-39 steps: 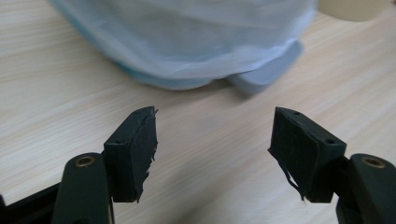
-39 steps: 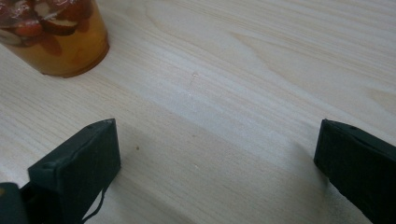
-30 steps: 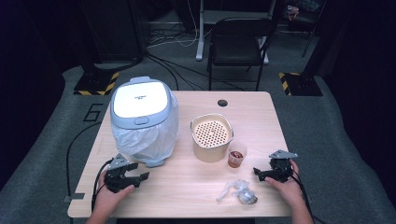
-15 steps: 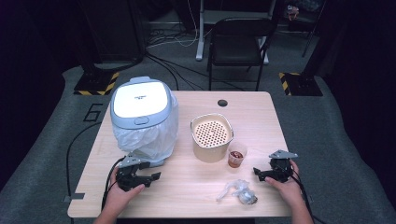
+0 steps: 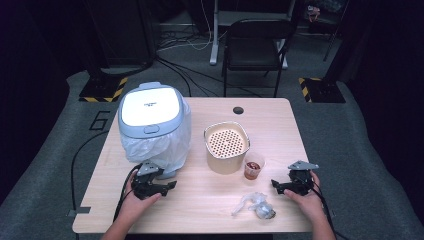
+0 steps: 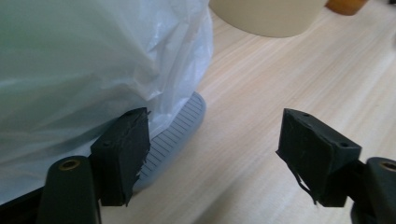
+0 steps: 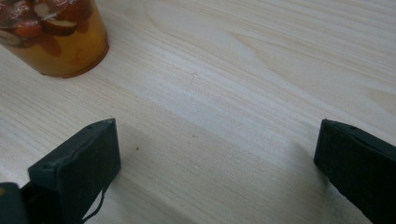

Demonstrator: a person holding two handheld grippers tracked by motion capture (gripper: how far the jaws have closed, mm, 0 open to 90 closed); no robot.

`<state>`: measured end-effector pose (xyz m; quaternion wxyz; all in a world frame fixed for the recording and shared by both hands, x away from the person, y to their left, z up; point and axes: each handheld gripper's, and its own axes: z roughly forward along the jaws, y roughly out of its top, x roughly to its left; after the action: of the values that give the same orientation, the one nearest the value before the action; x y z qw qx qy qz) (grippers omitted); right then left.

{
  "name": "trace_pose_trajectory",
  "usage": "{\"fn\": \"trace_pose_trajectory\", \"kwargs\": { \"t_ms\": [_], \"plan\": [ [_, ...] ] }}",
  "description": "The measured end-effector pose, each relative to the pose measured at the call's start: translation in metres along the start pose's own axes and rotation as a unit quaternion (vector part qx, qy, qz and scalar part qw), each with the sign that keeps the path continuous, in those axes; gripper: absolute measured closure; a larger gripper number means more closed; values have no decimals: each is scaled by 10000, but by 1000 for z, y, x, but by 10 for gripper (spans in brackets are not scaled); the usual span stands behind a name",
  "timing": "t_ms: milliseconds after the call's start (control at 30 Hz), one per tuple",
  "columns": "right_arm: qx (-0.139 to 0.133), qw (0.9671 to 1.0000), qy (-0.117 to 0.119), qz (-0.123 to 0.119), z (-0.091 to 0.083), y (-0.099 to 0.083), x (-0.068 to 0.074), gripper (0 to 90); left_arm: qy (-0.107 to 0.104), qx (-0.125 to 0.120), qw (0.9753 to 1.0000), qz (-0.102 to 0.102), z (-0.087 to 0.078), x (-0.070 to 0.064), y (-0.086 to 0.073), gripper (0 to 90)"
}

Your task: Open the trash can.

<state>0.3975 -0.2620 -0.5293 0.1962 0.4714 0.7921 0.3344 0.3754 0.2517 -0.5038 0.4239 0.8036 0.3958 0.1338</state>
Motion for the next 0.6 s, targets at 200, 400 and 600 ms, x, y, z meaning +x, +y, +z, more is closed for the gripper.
{"fn": "trace_pose_trajectory", "kwargs": {
  "t_ms": [200,400,600],
  "plan": [
    [-1,10000,-1,-2,0,0,0,0,325,48,9965,763,4,10,4,222],
    [-3,10000,0,-1,0,0,0,0,308,29,9971,690,4,8,4,222],
    [-1,10000,0,-2,0,0,0,0,40,-44,9970,767,0,3,3,223]
  ]
}}
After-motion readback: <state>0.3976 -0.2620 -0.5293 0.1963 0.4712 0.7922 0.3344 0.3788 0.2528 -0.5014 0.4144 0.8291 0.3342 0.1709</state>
